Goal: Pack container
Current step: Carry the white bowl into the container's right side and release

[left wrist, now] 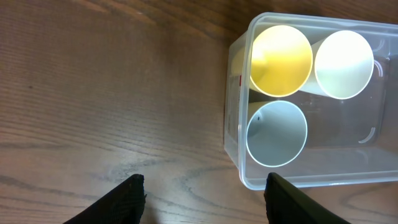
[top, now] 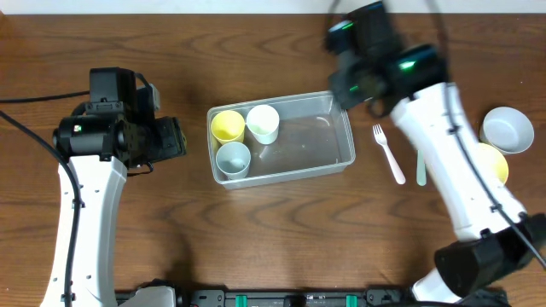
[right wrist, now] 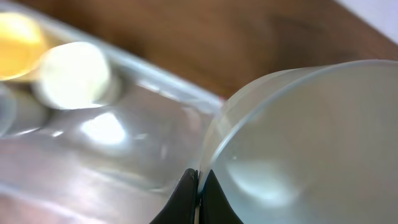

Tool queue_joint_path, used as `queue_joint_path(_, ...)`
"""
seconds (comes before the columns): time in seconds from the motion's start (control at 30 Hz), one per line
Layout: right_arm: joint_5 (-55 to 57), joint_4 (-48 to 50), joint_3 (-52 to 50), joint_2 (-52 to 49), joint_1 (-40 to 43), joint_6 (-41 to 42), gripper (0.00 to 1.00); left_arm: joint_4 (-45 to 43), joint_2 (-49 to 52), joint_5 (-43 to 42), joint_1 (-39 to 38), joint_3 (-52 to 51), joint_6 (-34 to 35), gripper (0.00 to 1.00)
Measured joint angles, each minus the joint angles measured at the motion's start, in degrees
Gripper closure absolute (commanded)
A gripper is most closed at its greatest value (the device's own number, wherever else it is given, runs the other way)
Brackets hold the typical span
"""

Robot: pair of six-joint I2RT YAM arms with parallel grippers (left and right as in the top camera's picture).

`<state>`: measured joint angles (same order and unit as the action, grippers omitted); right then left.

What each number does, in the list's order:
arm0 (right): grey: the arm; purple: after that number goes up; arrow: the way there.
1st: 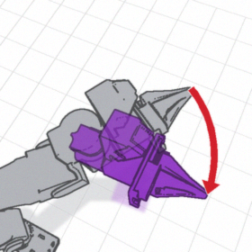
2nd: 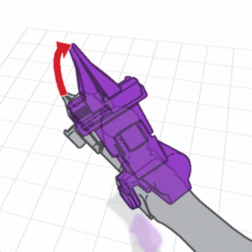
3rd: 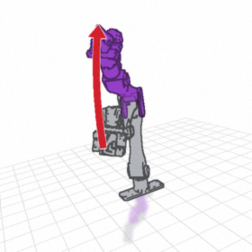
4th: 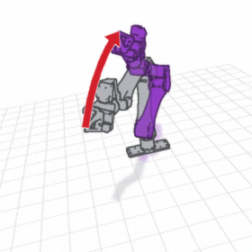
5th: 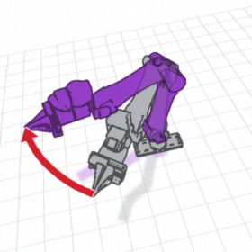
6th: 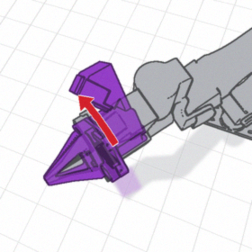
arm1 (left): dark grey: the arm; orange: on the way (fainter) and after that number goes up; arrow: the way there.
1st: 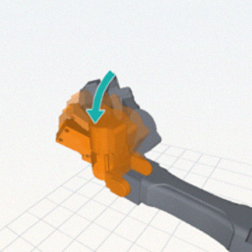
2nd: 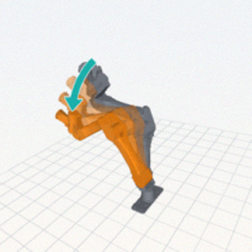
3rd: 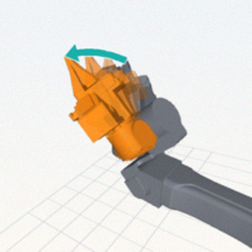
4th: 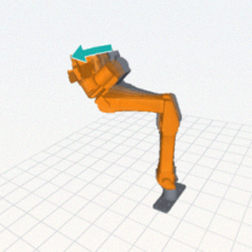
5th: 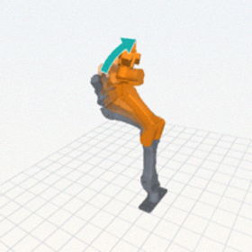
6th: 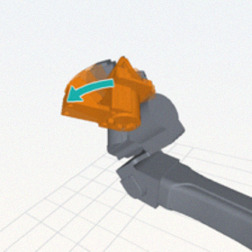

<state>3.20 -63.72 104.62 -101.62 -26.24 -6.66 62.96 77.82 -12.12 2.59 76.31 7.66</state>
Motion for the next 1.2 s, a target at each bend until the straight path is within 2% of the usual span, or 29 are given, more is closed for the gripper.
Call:
queue_joint_path(0.23,-1.03,-0.02,-4.28,-4.7,-7.91,3.85,0.99,0.02,0.0,0.0,0.0,0.0,-0.07,0.37)
queue_joint_path(0.47,-1.36,1.55,-9.25,-9.14,-8.0,6.45,0.99,0.02,0.0,0.0,0.0,0.0,-0.15,0.37)
queue_joint_path(0.7,-1.68,2.6,-9.62,-13.29,-7.85,7.19,0.99,0.02,0.0,0.0,0.0,0.0,-0.17,0.37)
queue_joint_path(0.83,-1.9,3.34,-9.68,-15.67,-7.04,8.92,0.95,0.02,0.0,0.0,0.0,0.0,-0.15,0.37)
queue_joint_path(0.97,-1.64,5.42,-9.94,-16.52,-6.08,9.84,0.81,0.02,0.0,0.0,0.0,0.0,-0.15,0.37)
queue_joint_path(1.07,-1.07,7.76,-9.97,-16.52,-5.51,10.67,0.63,0.02,0.0,0.0,0.0,0.0,-0.17,0.37)
queue_joint_path(1.2,-0.81,9.35,-9.97,-16.52,-4.76,10.56,0.55,0.02,0.0,0.0,0.0,0.0,-0.17,0.37)
